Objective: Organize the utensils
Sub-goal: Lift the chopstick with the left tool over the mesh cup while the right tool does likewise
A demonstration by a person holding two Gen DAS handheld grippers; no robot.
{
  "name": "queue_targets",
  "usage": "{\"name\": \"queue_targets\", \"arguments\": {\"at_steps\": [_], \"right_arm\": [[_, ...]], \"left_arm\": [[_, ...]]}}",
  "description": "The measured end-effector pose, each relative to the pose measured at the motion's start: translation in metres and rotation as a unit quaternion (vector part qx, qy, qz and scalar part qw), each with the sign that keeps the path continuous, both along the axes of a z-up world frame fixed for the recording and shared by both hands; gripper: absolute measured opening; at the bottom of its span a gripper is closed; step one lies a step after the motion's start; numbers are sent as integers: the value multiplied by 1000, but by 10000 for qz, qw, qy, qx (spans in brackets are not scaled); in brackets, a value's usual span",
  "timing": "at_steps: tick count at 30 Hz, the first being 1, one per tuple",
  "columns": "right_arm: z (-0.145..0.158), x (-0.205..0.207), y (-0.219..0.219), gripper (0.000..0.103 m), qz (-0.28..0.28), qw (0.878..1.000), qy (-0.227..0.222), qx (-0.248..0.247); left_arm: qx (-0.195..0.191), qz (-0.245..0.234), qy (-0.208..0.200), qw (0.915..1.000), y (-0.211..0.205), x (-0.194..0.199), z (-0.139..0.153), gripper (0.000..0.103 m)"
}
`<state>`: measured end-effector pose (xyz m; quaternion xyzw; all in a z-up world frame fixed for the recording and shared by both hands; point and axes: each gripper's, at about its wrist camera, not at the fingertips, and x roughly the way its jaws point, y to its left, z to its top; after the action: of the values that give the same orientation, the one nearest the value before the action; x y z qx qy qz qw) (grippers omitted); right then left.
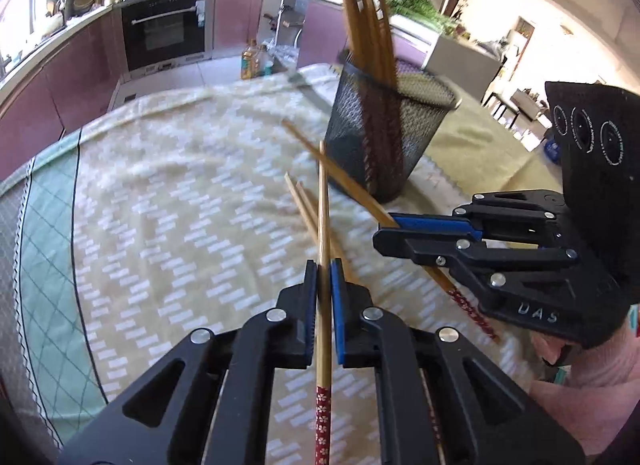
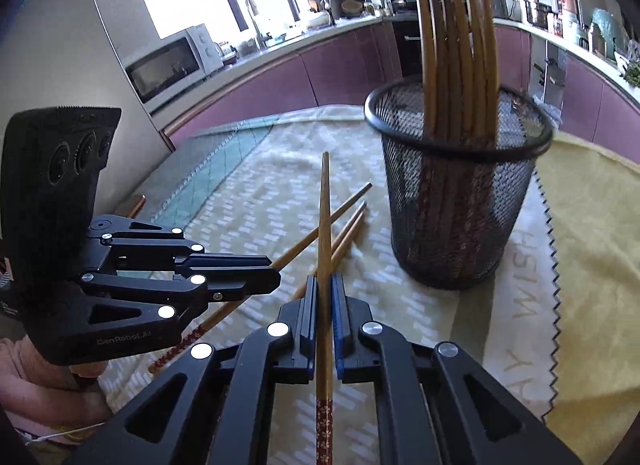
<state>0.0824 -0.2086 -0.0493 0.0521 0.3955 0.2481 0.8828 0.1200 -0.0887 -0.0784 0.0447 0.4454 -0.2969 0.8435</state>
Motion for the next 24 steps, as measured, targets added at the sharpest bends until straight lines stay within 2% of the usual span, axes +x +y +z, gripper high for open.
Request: {"name": "queue_targets", "arguments": {"at_steps": [11, 24], "right_arm": [[48, -15, -24, 6, -142, 9976, -659, 135], [82, -20, -44, 6, -360, 9920, -1196, 200]], "left_arm": [[-546, -232, -521, 9969, 8, -12, 61, 8], [-971, -289, -893, 9908, 13, -20, 100, 8]]}}
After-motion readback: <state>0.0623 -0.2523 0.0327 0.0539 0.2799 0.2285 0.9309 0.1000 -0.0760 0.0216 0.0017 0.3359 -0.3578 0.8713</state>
